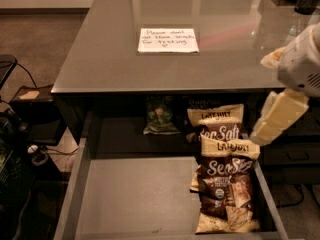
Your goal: Pick green jalapeno chip bag from bottom drawer and place on counter
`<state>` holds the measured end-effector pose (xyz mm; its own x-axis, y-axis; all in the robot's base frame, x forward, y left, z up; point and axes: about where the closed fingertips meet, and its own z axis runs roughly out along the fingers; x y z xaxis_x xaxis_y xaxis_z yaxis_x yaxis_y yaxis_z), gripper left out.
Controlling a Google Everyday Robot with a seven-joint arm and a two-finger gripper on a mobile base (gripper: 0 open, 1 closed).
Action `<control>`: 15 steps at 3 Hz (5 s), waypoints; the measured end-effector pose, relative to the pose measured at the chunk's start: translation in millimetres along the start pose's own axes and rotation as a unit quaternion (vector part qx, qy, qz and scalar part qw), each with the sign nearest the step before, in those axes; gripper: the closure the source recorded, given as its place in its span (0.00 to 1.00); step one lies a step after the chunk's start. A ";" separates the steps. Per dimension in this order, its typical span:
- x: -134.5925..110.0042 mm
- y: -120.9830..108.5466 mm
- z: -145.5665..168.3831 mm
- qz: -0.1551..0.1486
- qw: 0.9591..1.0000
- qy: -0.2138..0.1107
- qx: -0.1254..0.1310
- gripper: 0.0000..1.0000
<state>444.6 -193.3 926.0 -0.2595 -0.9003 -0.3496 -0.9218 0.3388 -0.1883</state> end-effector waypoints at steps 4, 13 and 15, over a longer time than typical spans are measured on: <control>-33.9 5.7 98.3 0.071 0.996 -0.048 0.018 0.00; -133.8 16.7 298.0 0.076 0.974 -0.199 0.074 0.00; -144.5 -20.0 311.5 0.050 0.969 -0.210 0.122 0.17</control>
Offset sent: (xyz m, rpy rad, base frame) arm 0.0501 0.0983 -0.1342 0.1245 -0.0169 -0.2038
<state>590.3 15.2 694.3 -0.1568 -0.6868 -0.7098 -0.7895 0.5189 -0.3277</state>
